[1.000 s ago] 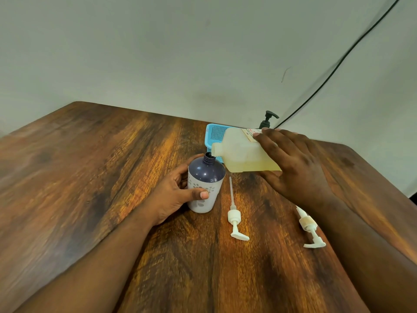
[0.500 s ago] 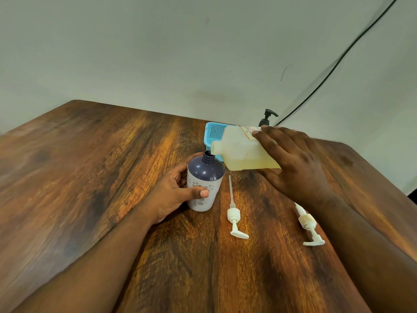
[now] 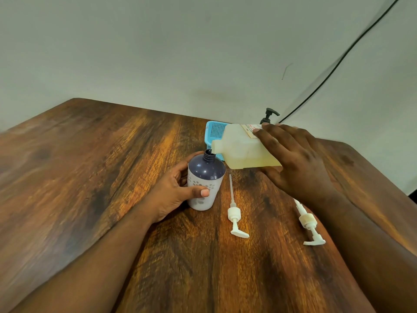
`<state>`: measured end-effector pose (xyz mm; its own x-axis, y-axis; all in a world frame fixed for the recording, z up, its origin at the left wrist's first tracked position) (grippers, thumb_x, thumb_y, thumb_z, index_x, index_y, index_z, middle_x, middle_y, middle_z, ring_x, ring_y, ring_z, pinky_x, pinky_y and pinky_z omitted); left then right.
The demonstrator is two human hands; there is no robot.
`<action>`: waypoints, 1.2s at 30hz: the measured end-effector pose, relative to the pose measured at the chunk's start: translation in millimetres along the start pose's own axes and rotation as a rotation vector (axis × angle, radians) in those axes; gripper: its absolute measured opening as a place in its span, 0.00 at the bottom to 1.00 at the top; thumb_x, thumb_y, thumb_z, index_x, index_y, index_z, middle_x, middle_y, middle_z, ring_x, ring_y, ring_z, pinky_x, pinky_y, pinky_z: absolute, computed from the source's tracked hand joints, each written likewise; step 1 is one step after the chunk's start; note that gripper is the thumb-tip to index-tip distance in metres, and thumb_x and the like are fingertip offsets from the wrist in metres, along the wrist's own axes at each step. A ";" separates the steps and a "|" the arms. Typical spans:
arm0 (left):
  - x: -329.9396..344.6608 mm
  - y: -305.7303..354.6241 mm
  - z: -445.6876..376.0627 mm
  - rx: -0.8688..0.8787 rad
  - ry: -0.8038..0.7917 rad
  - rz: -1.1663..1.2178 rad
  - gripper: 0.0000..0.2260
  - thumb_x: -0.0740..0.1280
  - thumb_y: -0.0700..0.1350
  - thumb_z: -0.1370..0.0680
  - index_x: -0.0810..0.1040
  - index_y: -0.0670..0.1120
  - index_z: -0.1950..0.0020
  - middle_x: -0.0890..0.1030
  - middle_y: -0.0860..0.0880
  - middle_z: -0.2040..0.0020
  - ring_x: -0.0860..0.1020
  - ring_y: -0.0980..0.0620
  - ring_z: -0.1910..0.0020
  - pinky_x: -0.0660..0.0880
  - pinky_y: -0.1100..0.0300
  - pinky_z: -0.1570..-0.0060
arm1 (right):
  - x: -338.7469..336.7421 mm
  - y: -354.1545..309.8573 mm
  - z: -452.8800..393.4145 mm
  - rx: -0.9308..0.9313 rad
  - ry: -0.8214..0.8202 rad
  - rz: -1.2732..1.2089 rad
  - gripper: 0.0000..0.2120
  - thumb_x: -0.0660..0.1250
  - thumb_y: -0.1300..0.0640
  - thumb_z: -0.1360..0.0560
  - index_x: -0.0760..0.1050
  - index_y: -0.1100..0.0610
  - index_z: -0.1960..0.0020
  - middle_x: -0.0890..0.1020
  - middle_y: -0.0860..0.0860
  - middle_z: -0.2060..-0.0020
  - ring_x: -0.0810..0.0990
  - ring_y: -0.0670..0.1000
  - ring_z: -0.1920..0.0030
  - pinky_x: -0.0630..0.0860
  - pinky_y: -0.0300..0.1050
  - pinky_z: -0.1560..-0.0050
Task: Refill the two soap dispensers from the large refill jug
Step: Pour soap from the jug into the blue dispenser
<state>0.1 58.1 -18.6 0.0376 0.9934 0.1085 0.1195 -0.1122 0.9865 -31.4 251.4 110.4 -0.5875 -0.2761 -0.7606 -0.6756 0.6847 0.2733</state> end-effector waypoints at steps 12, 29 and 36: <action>-0.2 3.2 0.8 0.004 0.008 -0.016 0.36 0.75 0.34 0.35 0.71 0.54 0.31 0.83 0.57 0.41 0.81 0.59 0.42 0.78 0.65 0.48 | -1.7 0.0 -1.1 0.008 -0.001 0.003 0.36 0.72 0.47 0.30 0.63 0.54 0.26 0.71 0.57 0.30 0.70 0.62 0.32 0.67 0.62 0.34; 2.0 4.0 0.5 0.004 0.002 -0.009 0.36 0.74 0.33 0.35 0.71 0.55 0.31 0.83 0.57 0.41 0.81 0.59 0.42 0.78 0.66 0.48 | -0.8 1.6 -1.5 0.002 0.002 0.002 0.37 0.73 0.48 0.30 0.63 0.54 0.26 0.71 0.57 0.30 0.69 0.62 0.31 0.66 0.62 0.34; -0.2 0.7 0.0 -0.004 -0.003 0.006 0.38 0.75 0.33 0.35 0.70 0.54 0.28 0.82 0.54 0.39 0.80 0.57 0.40 0.78 0.64 0.46 | -1.0 -0.3 -2.0 -0.007 0.013 0.012 0.38 0.75 0.49 0.31 0.64 0.55 0.26 0.72 0.58 0.31 0.70 0.63 0.32 0.67 0.62 0.35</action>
<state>0.2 57.8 -18.0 0.0416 0.9926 0.1144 0.1157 -0.1185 0.9862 -31.5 250.1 112.2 -0.6009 -0.2767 -0.7499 -0.6720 0.6829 0.2865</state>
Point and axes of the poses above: each hand's wrist, its own z-axis away from the middle knuckle, its own x-axis out of the palm, y = z × x, the point moved 9 cm from there along -z, towards the middle knuckle
